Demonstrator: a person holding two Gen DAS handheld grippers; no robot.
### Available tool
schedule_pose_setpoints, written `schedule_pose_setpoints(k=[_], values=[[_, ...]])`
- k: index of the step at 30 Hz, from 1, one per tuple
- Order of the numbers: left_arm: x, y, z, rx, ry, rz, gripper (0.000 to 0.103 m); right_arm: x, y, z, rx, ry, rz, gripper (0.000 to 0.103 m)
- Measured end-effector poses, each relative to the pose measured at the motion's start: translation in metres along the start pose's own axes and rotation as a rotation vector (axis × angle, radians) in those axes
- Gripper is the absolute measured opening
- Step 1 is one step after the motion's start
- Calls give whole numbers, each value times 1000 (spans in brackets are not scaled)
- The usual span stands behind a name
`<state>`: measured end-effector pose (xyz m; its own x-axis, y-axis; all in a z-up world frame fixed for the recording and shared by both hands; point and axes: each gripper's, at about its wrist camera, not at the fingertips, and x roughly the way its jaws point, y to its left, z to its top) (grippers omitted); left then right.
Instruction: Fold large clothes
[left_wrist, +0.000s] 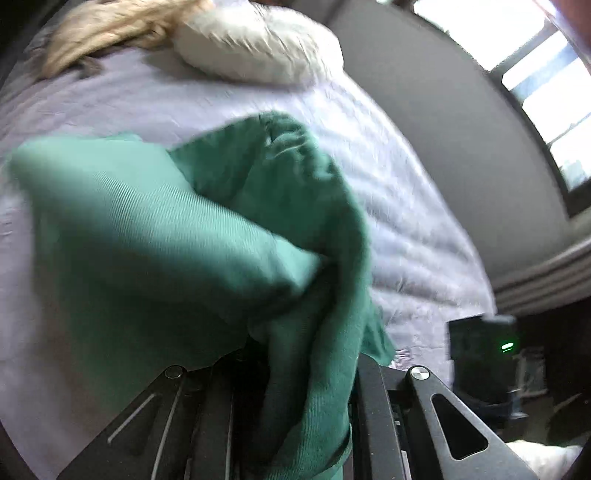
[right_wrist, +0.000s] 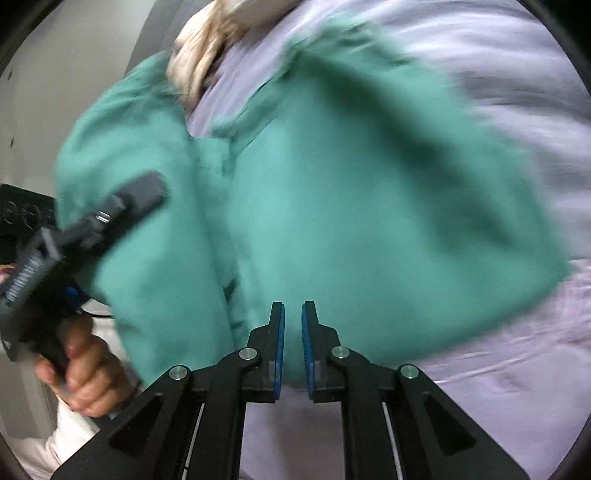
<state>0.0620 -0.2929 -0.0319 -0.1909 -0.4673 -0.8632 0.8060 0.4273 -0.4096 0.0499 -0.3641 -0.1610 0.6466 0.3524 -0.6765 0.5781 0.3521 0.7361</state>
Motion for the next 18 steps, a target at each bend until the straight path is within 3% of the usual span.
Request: schedule_pose_setpoints(k=[3,7,9,12,15,18], values=[[37,-16,-4,33,52,93,16,-10,-31,5,66,-4,34,12],[32,-28,-12,62,35,148,20,-15,-49,10,84,2,71,12],[18,-35,-13,60,19,109,51,-13,-50,13,95,5,86,12],[-12,-49,-11,82,-89,88,83,-16,-60,23,125,5,105,12],[-38,-60,-9,124,-160,92,85,-14,-52,28,138,-6,115,27],[-62,-49,-5,78,-225,137,85,-17,-52,33,149,-22,138,36]])
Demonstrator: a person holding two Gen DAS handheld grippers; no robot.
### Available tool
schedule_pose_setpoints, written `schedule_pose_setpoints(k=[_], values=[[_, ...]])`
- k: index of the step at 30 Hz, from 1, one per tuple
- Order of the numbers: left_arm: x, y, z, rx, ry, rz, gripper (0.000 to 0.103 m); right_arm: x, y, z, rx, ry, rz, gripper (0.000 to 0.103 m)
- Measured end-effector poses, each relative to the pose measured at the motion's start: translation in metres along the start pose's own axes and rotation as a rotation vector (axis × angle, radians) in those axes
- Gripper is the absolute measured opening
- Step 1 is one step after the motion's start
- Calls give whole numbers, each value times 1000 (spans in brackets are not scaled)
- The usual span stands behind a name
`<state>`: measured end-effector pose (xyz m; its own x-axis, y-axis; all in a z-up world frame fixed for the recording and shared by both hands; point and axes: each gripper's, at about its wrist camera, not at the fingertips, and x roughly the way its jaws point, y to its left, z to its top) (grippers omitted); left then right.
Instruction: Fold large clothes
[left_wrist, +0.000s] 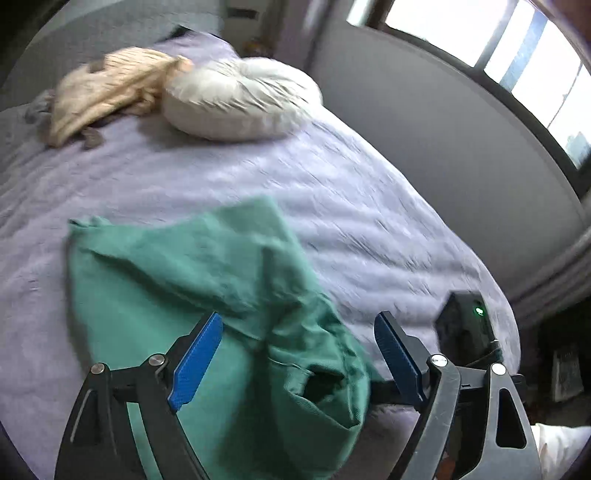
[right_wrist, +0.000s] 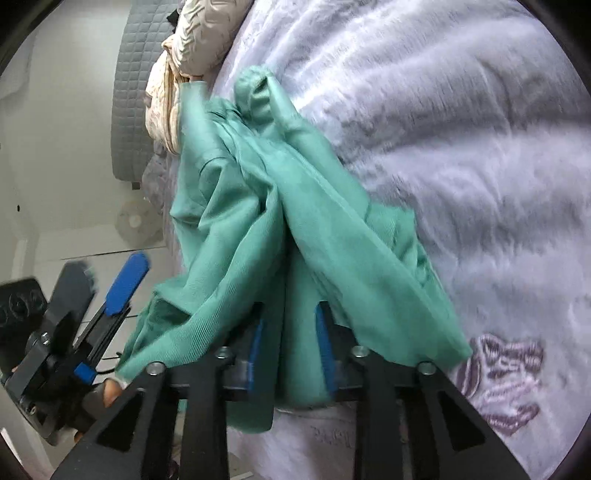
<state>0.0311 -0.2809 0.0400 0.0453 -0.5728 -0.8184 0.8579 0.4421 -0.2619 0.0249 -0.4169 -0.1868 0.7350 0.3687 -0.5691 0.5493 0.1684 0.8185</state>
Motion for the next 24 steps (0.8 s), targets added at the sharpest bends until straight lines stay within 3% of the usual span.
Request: schedule_pose_setpoints(k=[3,7,9,15,16,17,18,19,23,24], values=[[-11,41,-5,-89,-18,106,85,-11,-8,18,58,-32,82,48],[-2,111,-19,-244,22,269,85,-20,-21,31,141,-75,237,71],[5,141,-31,-320,43,324,85,-7,-3,47,147,-77,305,76],[34,179,-51,-398,107,386,85,57,62,114,3,5,175,77],[35,178,-52,-400,104,386,85,68,76,120,-34,14,141,68],[36,175,-50,-400,99,386,85,67,91,124,-117,23,55,38],[35,173,-48,-399,91,385,85,63,98,118,-170,28,-9,16],[36,171,-47,-394,85,383,85,66,112,120,-222,25,-58,9],[44,162,-39,-339,75,413,86,45,133,121,-315,-81,-99,9],[51,161,-39,-322,86,407,92,45,130,126,-301,-87,-125,9]])
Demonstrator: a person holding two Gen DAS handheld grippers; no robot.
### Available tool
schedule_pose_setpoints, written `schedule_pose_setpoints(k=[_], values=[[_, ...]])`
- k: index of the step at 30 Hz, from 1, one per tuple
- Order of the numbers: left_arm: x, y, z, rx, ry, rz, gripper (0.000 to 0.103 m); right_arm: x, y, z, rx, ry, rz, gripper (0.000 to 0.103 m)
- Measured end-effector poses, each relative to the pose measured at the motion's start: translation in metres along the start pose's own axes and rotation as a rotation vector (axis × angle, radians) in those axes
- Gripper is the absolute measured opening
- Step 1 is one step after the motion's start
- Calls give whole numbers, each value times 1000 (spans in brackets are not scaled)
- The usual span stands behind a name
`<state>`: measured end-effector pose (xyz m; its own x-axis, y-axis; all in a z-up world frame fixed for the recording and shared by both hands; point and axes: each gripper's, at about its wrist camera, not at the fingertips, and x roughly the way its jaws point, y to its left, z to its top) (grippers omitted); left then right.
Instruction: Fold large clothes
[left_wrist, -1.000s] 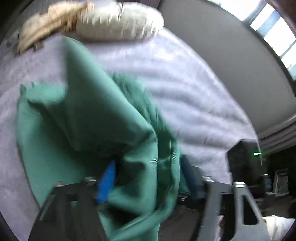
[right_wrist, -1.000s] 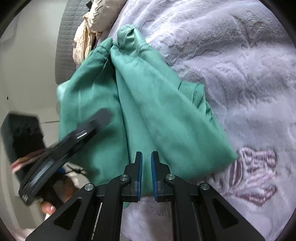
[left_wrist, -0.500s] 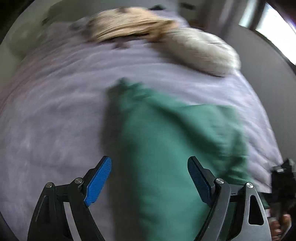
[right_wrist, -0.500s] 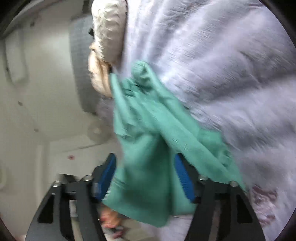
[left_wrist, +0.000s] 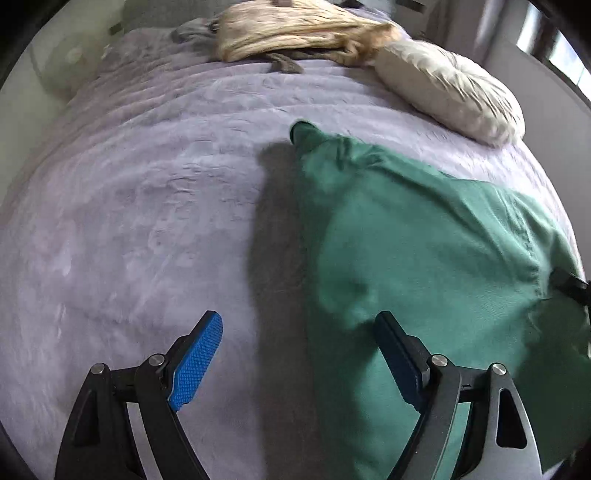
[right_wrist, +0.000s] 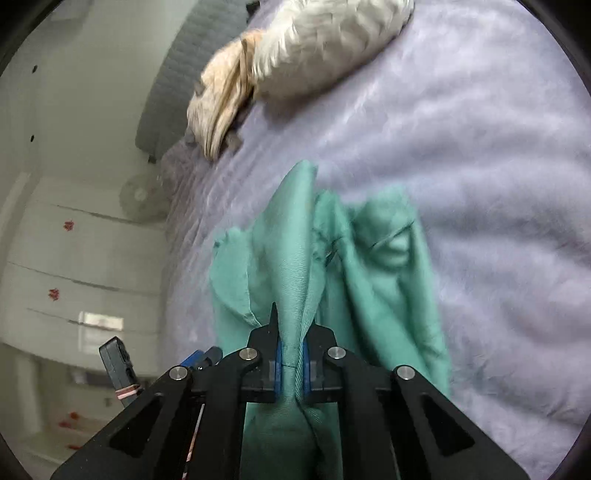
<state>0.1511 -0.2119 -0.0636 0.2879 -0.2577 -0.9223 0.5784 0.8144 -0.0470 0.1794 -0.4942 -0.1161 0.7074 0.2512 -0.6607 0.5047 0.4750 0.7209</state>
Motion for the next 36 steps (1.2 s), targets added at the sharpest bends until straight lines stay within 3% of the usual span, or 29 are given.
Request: schedule_pose_setpoints(k=[3,6,7,10,13,15,18,19,20,22,25,29,36], values=[[5,-5,0,15,5,7,96,5,-48,-12,83,69,-101,10],[0,-3,0,24,17,20,96,-5,-79,-25,202,52,-19,12],[-3,-3,0,29,21,26,96,-12,-83,-27,216,42,-14,18],[-18,2,-4,41,25,23,96,-49,-80,-41,141,45,-65,40],[-37,4,-16,30,32,-24,96,-78,-51,-56,6,72,-24,53],[-47,0,-29,36,45,-52,96,-90,-35,-69,-63,114,15,54],[-51,-10,-53,61,84,-72,96,-90,-22,-98,-139,204,-9,54],[-49,-13,-63,65,104,-68,96,-85,-21,-103,-152,223,-31,49],[-46,-14,-73,67,129,-63,96,-82,-28,-113,-168,242,-75,29],[-41,-13,-92,48,164,-62,96,-79,-48,-129,-120,273,-131,5],[-41,-3,-110,-10,169,-91,99,-78,-86,-139,-35,274,-196,5],[-39,-3,-122,-14,165,-69,103,-71,-118,-154,39,283,-202,4],[-44,-13,-130,-5,133,6,103,-80,-115,-153,29,296,-224,4]])
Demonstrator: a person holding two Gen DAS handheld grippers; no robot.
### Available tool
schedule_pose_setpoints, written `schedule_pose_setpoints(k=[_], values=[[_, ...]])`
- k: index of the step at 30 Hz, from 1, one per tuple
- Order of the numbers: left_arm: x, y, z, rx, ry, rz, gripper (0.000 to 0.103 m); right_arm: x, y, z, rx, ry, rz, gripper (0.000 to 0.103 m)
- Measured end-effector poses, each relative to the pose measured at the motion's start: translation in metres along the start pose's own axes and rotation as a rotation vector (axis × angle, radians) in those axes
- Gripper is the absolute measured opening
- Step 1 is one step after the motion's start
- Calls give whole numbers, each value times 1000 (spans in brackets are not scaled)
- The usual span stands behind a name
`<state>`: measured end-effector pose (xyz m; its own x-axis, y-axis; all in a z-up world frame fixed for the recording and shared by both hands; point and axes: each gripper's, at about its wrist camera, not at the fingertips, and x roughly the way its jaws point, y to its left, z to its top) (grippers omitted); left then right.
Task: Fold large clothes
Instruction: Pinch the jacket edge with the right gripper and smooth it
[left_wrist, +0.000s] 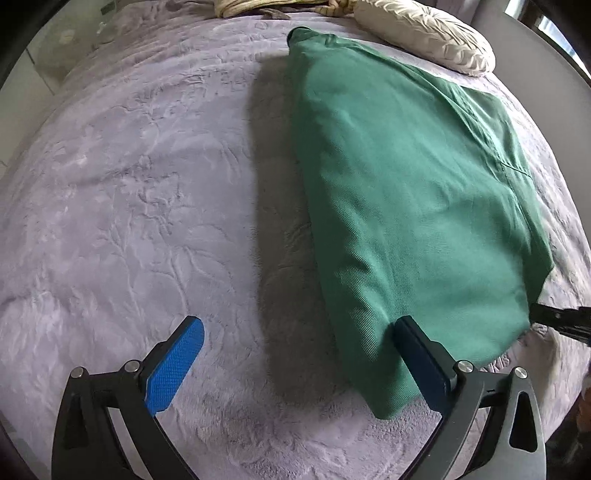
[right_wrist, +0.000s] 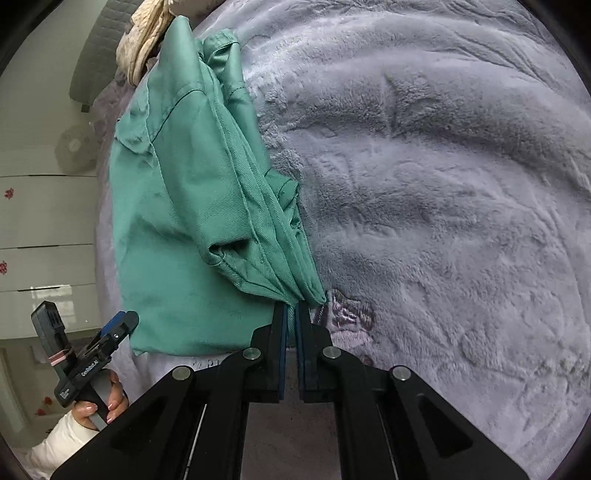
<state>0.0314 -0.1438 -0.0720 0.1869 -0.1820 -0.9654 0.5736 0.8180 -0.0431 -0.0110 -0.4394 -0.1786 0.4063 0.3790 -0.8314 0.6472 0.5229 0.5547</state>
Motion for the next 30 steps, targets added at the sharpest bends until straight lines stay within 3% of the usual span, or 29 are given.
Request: schedule_pose_setpoints(k=[5,8,10,14,18,19,23,30], values=[[-6,-1,-5,-20,-10,25,103,-51,18,-9,-27,-77,-49,5],[-8,-1,-8,-39,-16,34,103,-77,30,-12,-61,-132,8,6],[-7,-1,-6,-48,-20,42,103,-79,52,-8,-133,-131,35,7],[-8,-2,-8,-63,-24,56,103,-47,92,14,-230,-104,-4,7],[-11,-6,-8,-60,-23,71,103,-17,72,33,-178,-76,-77,5],[-11,-8,-9,-51,-24,73,103,-7,59,37,-145,-54,-76,0],[-13,-12,-7,-35,-16,91,103,2,41,36,-67,-36,-29,0],[-16,-12,-5,-44,21,96,103,-1,25,22,-2,-13,-22,0]])
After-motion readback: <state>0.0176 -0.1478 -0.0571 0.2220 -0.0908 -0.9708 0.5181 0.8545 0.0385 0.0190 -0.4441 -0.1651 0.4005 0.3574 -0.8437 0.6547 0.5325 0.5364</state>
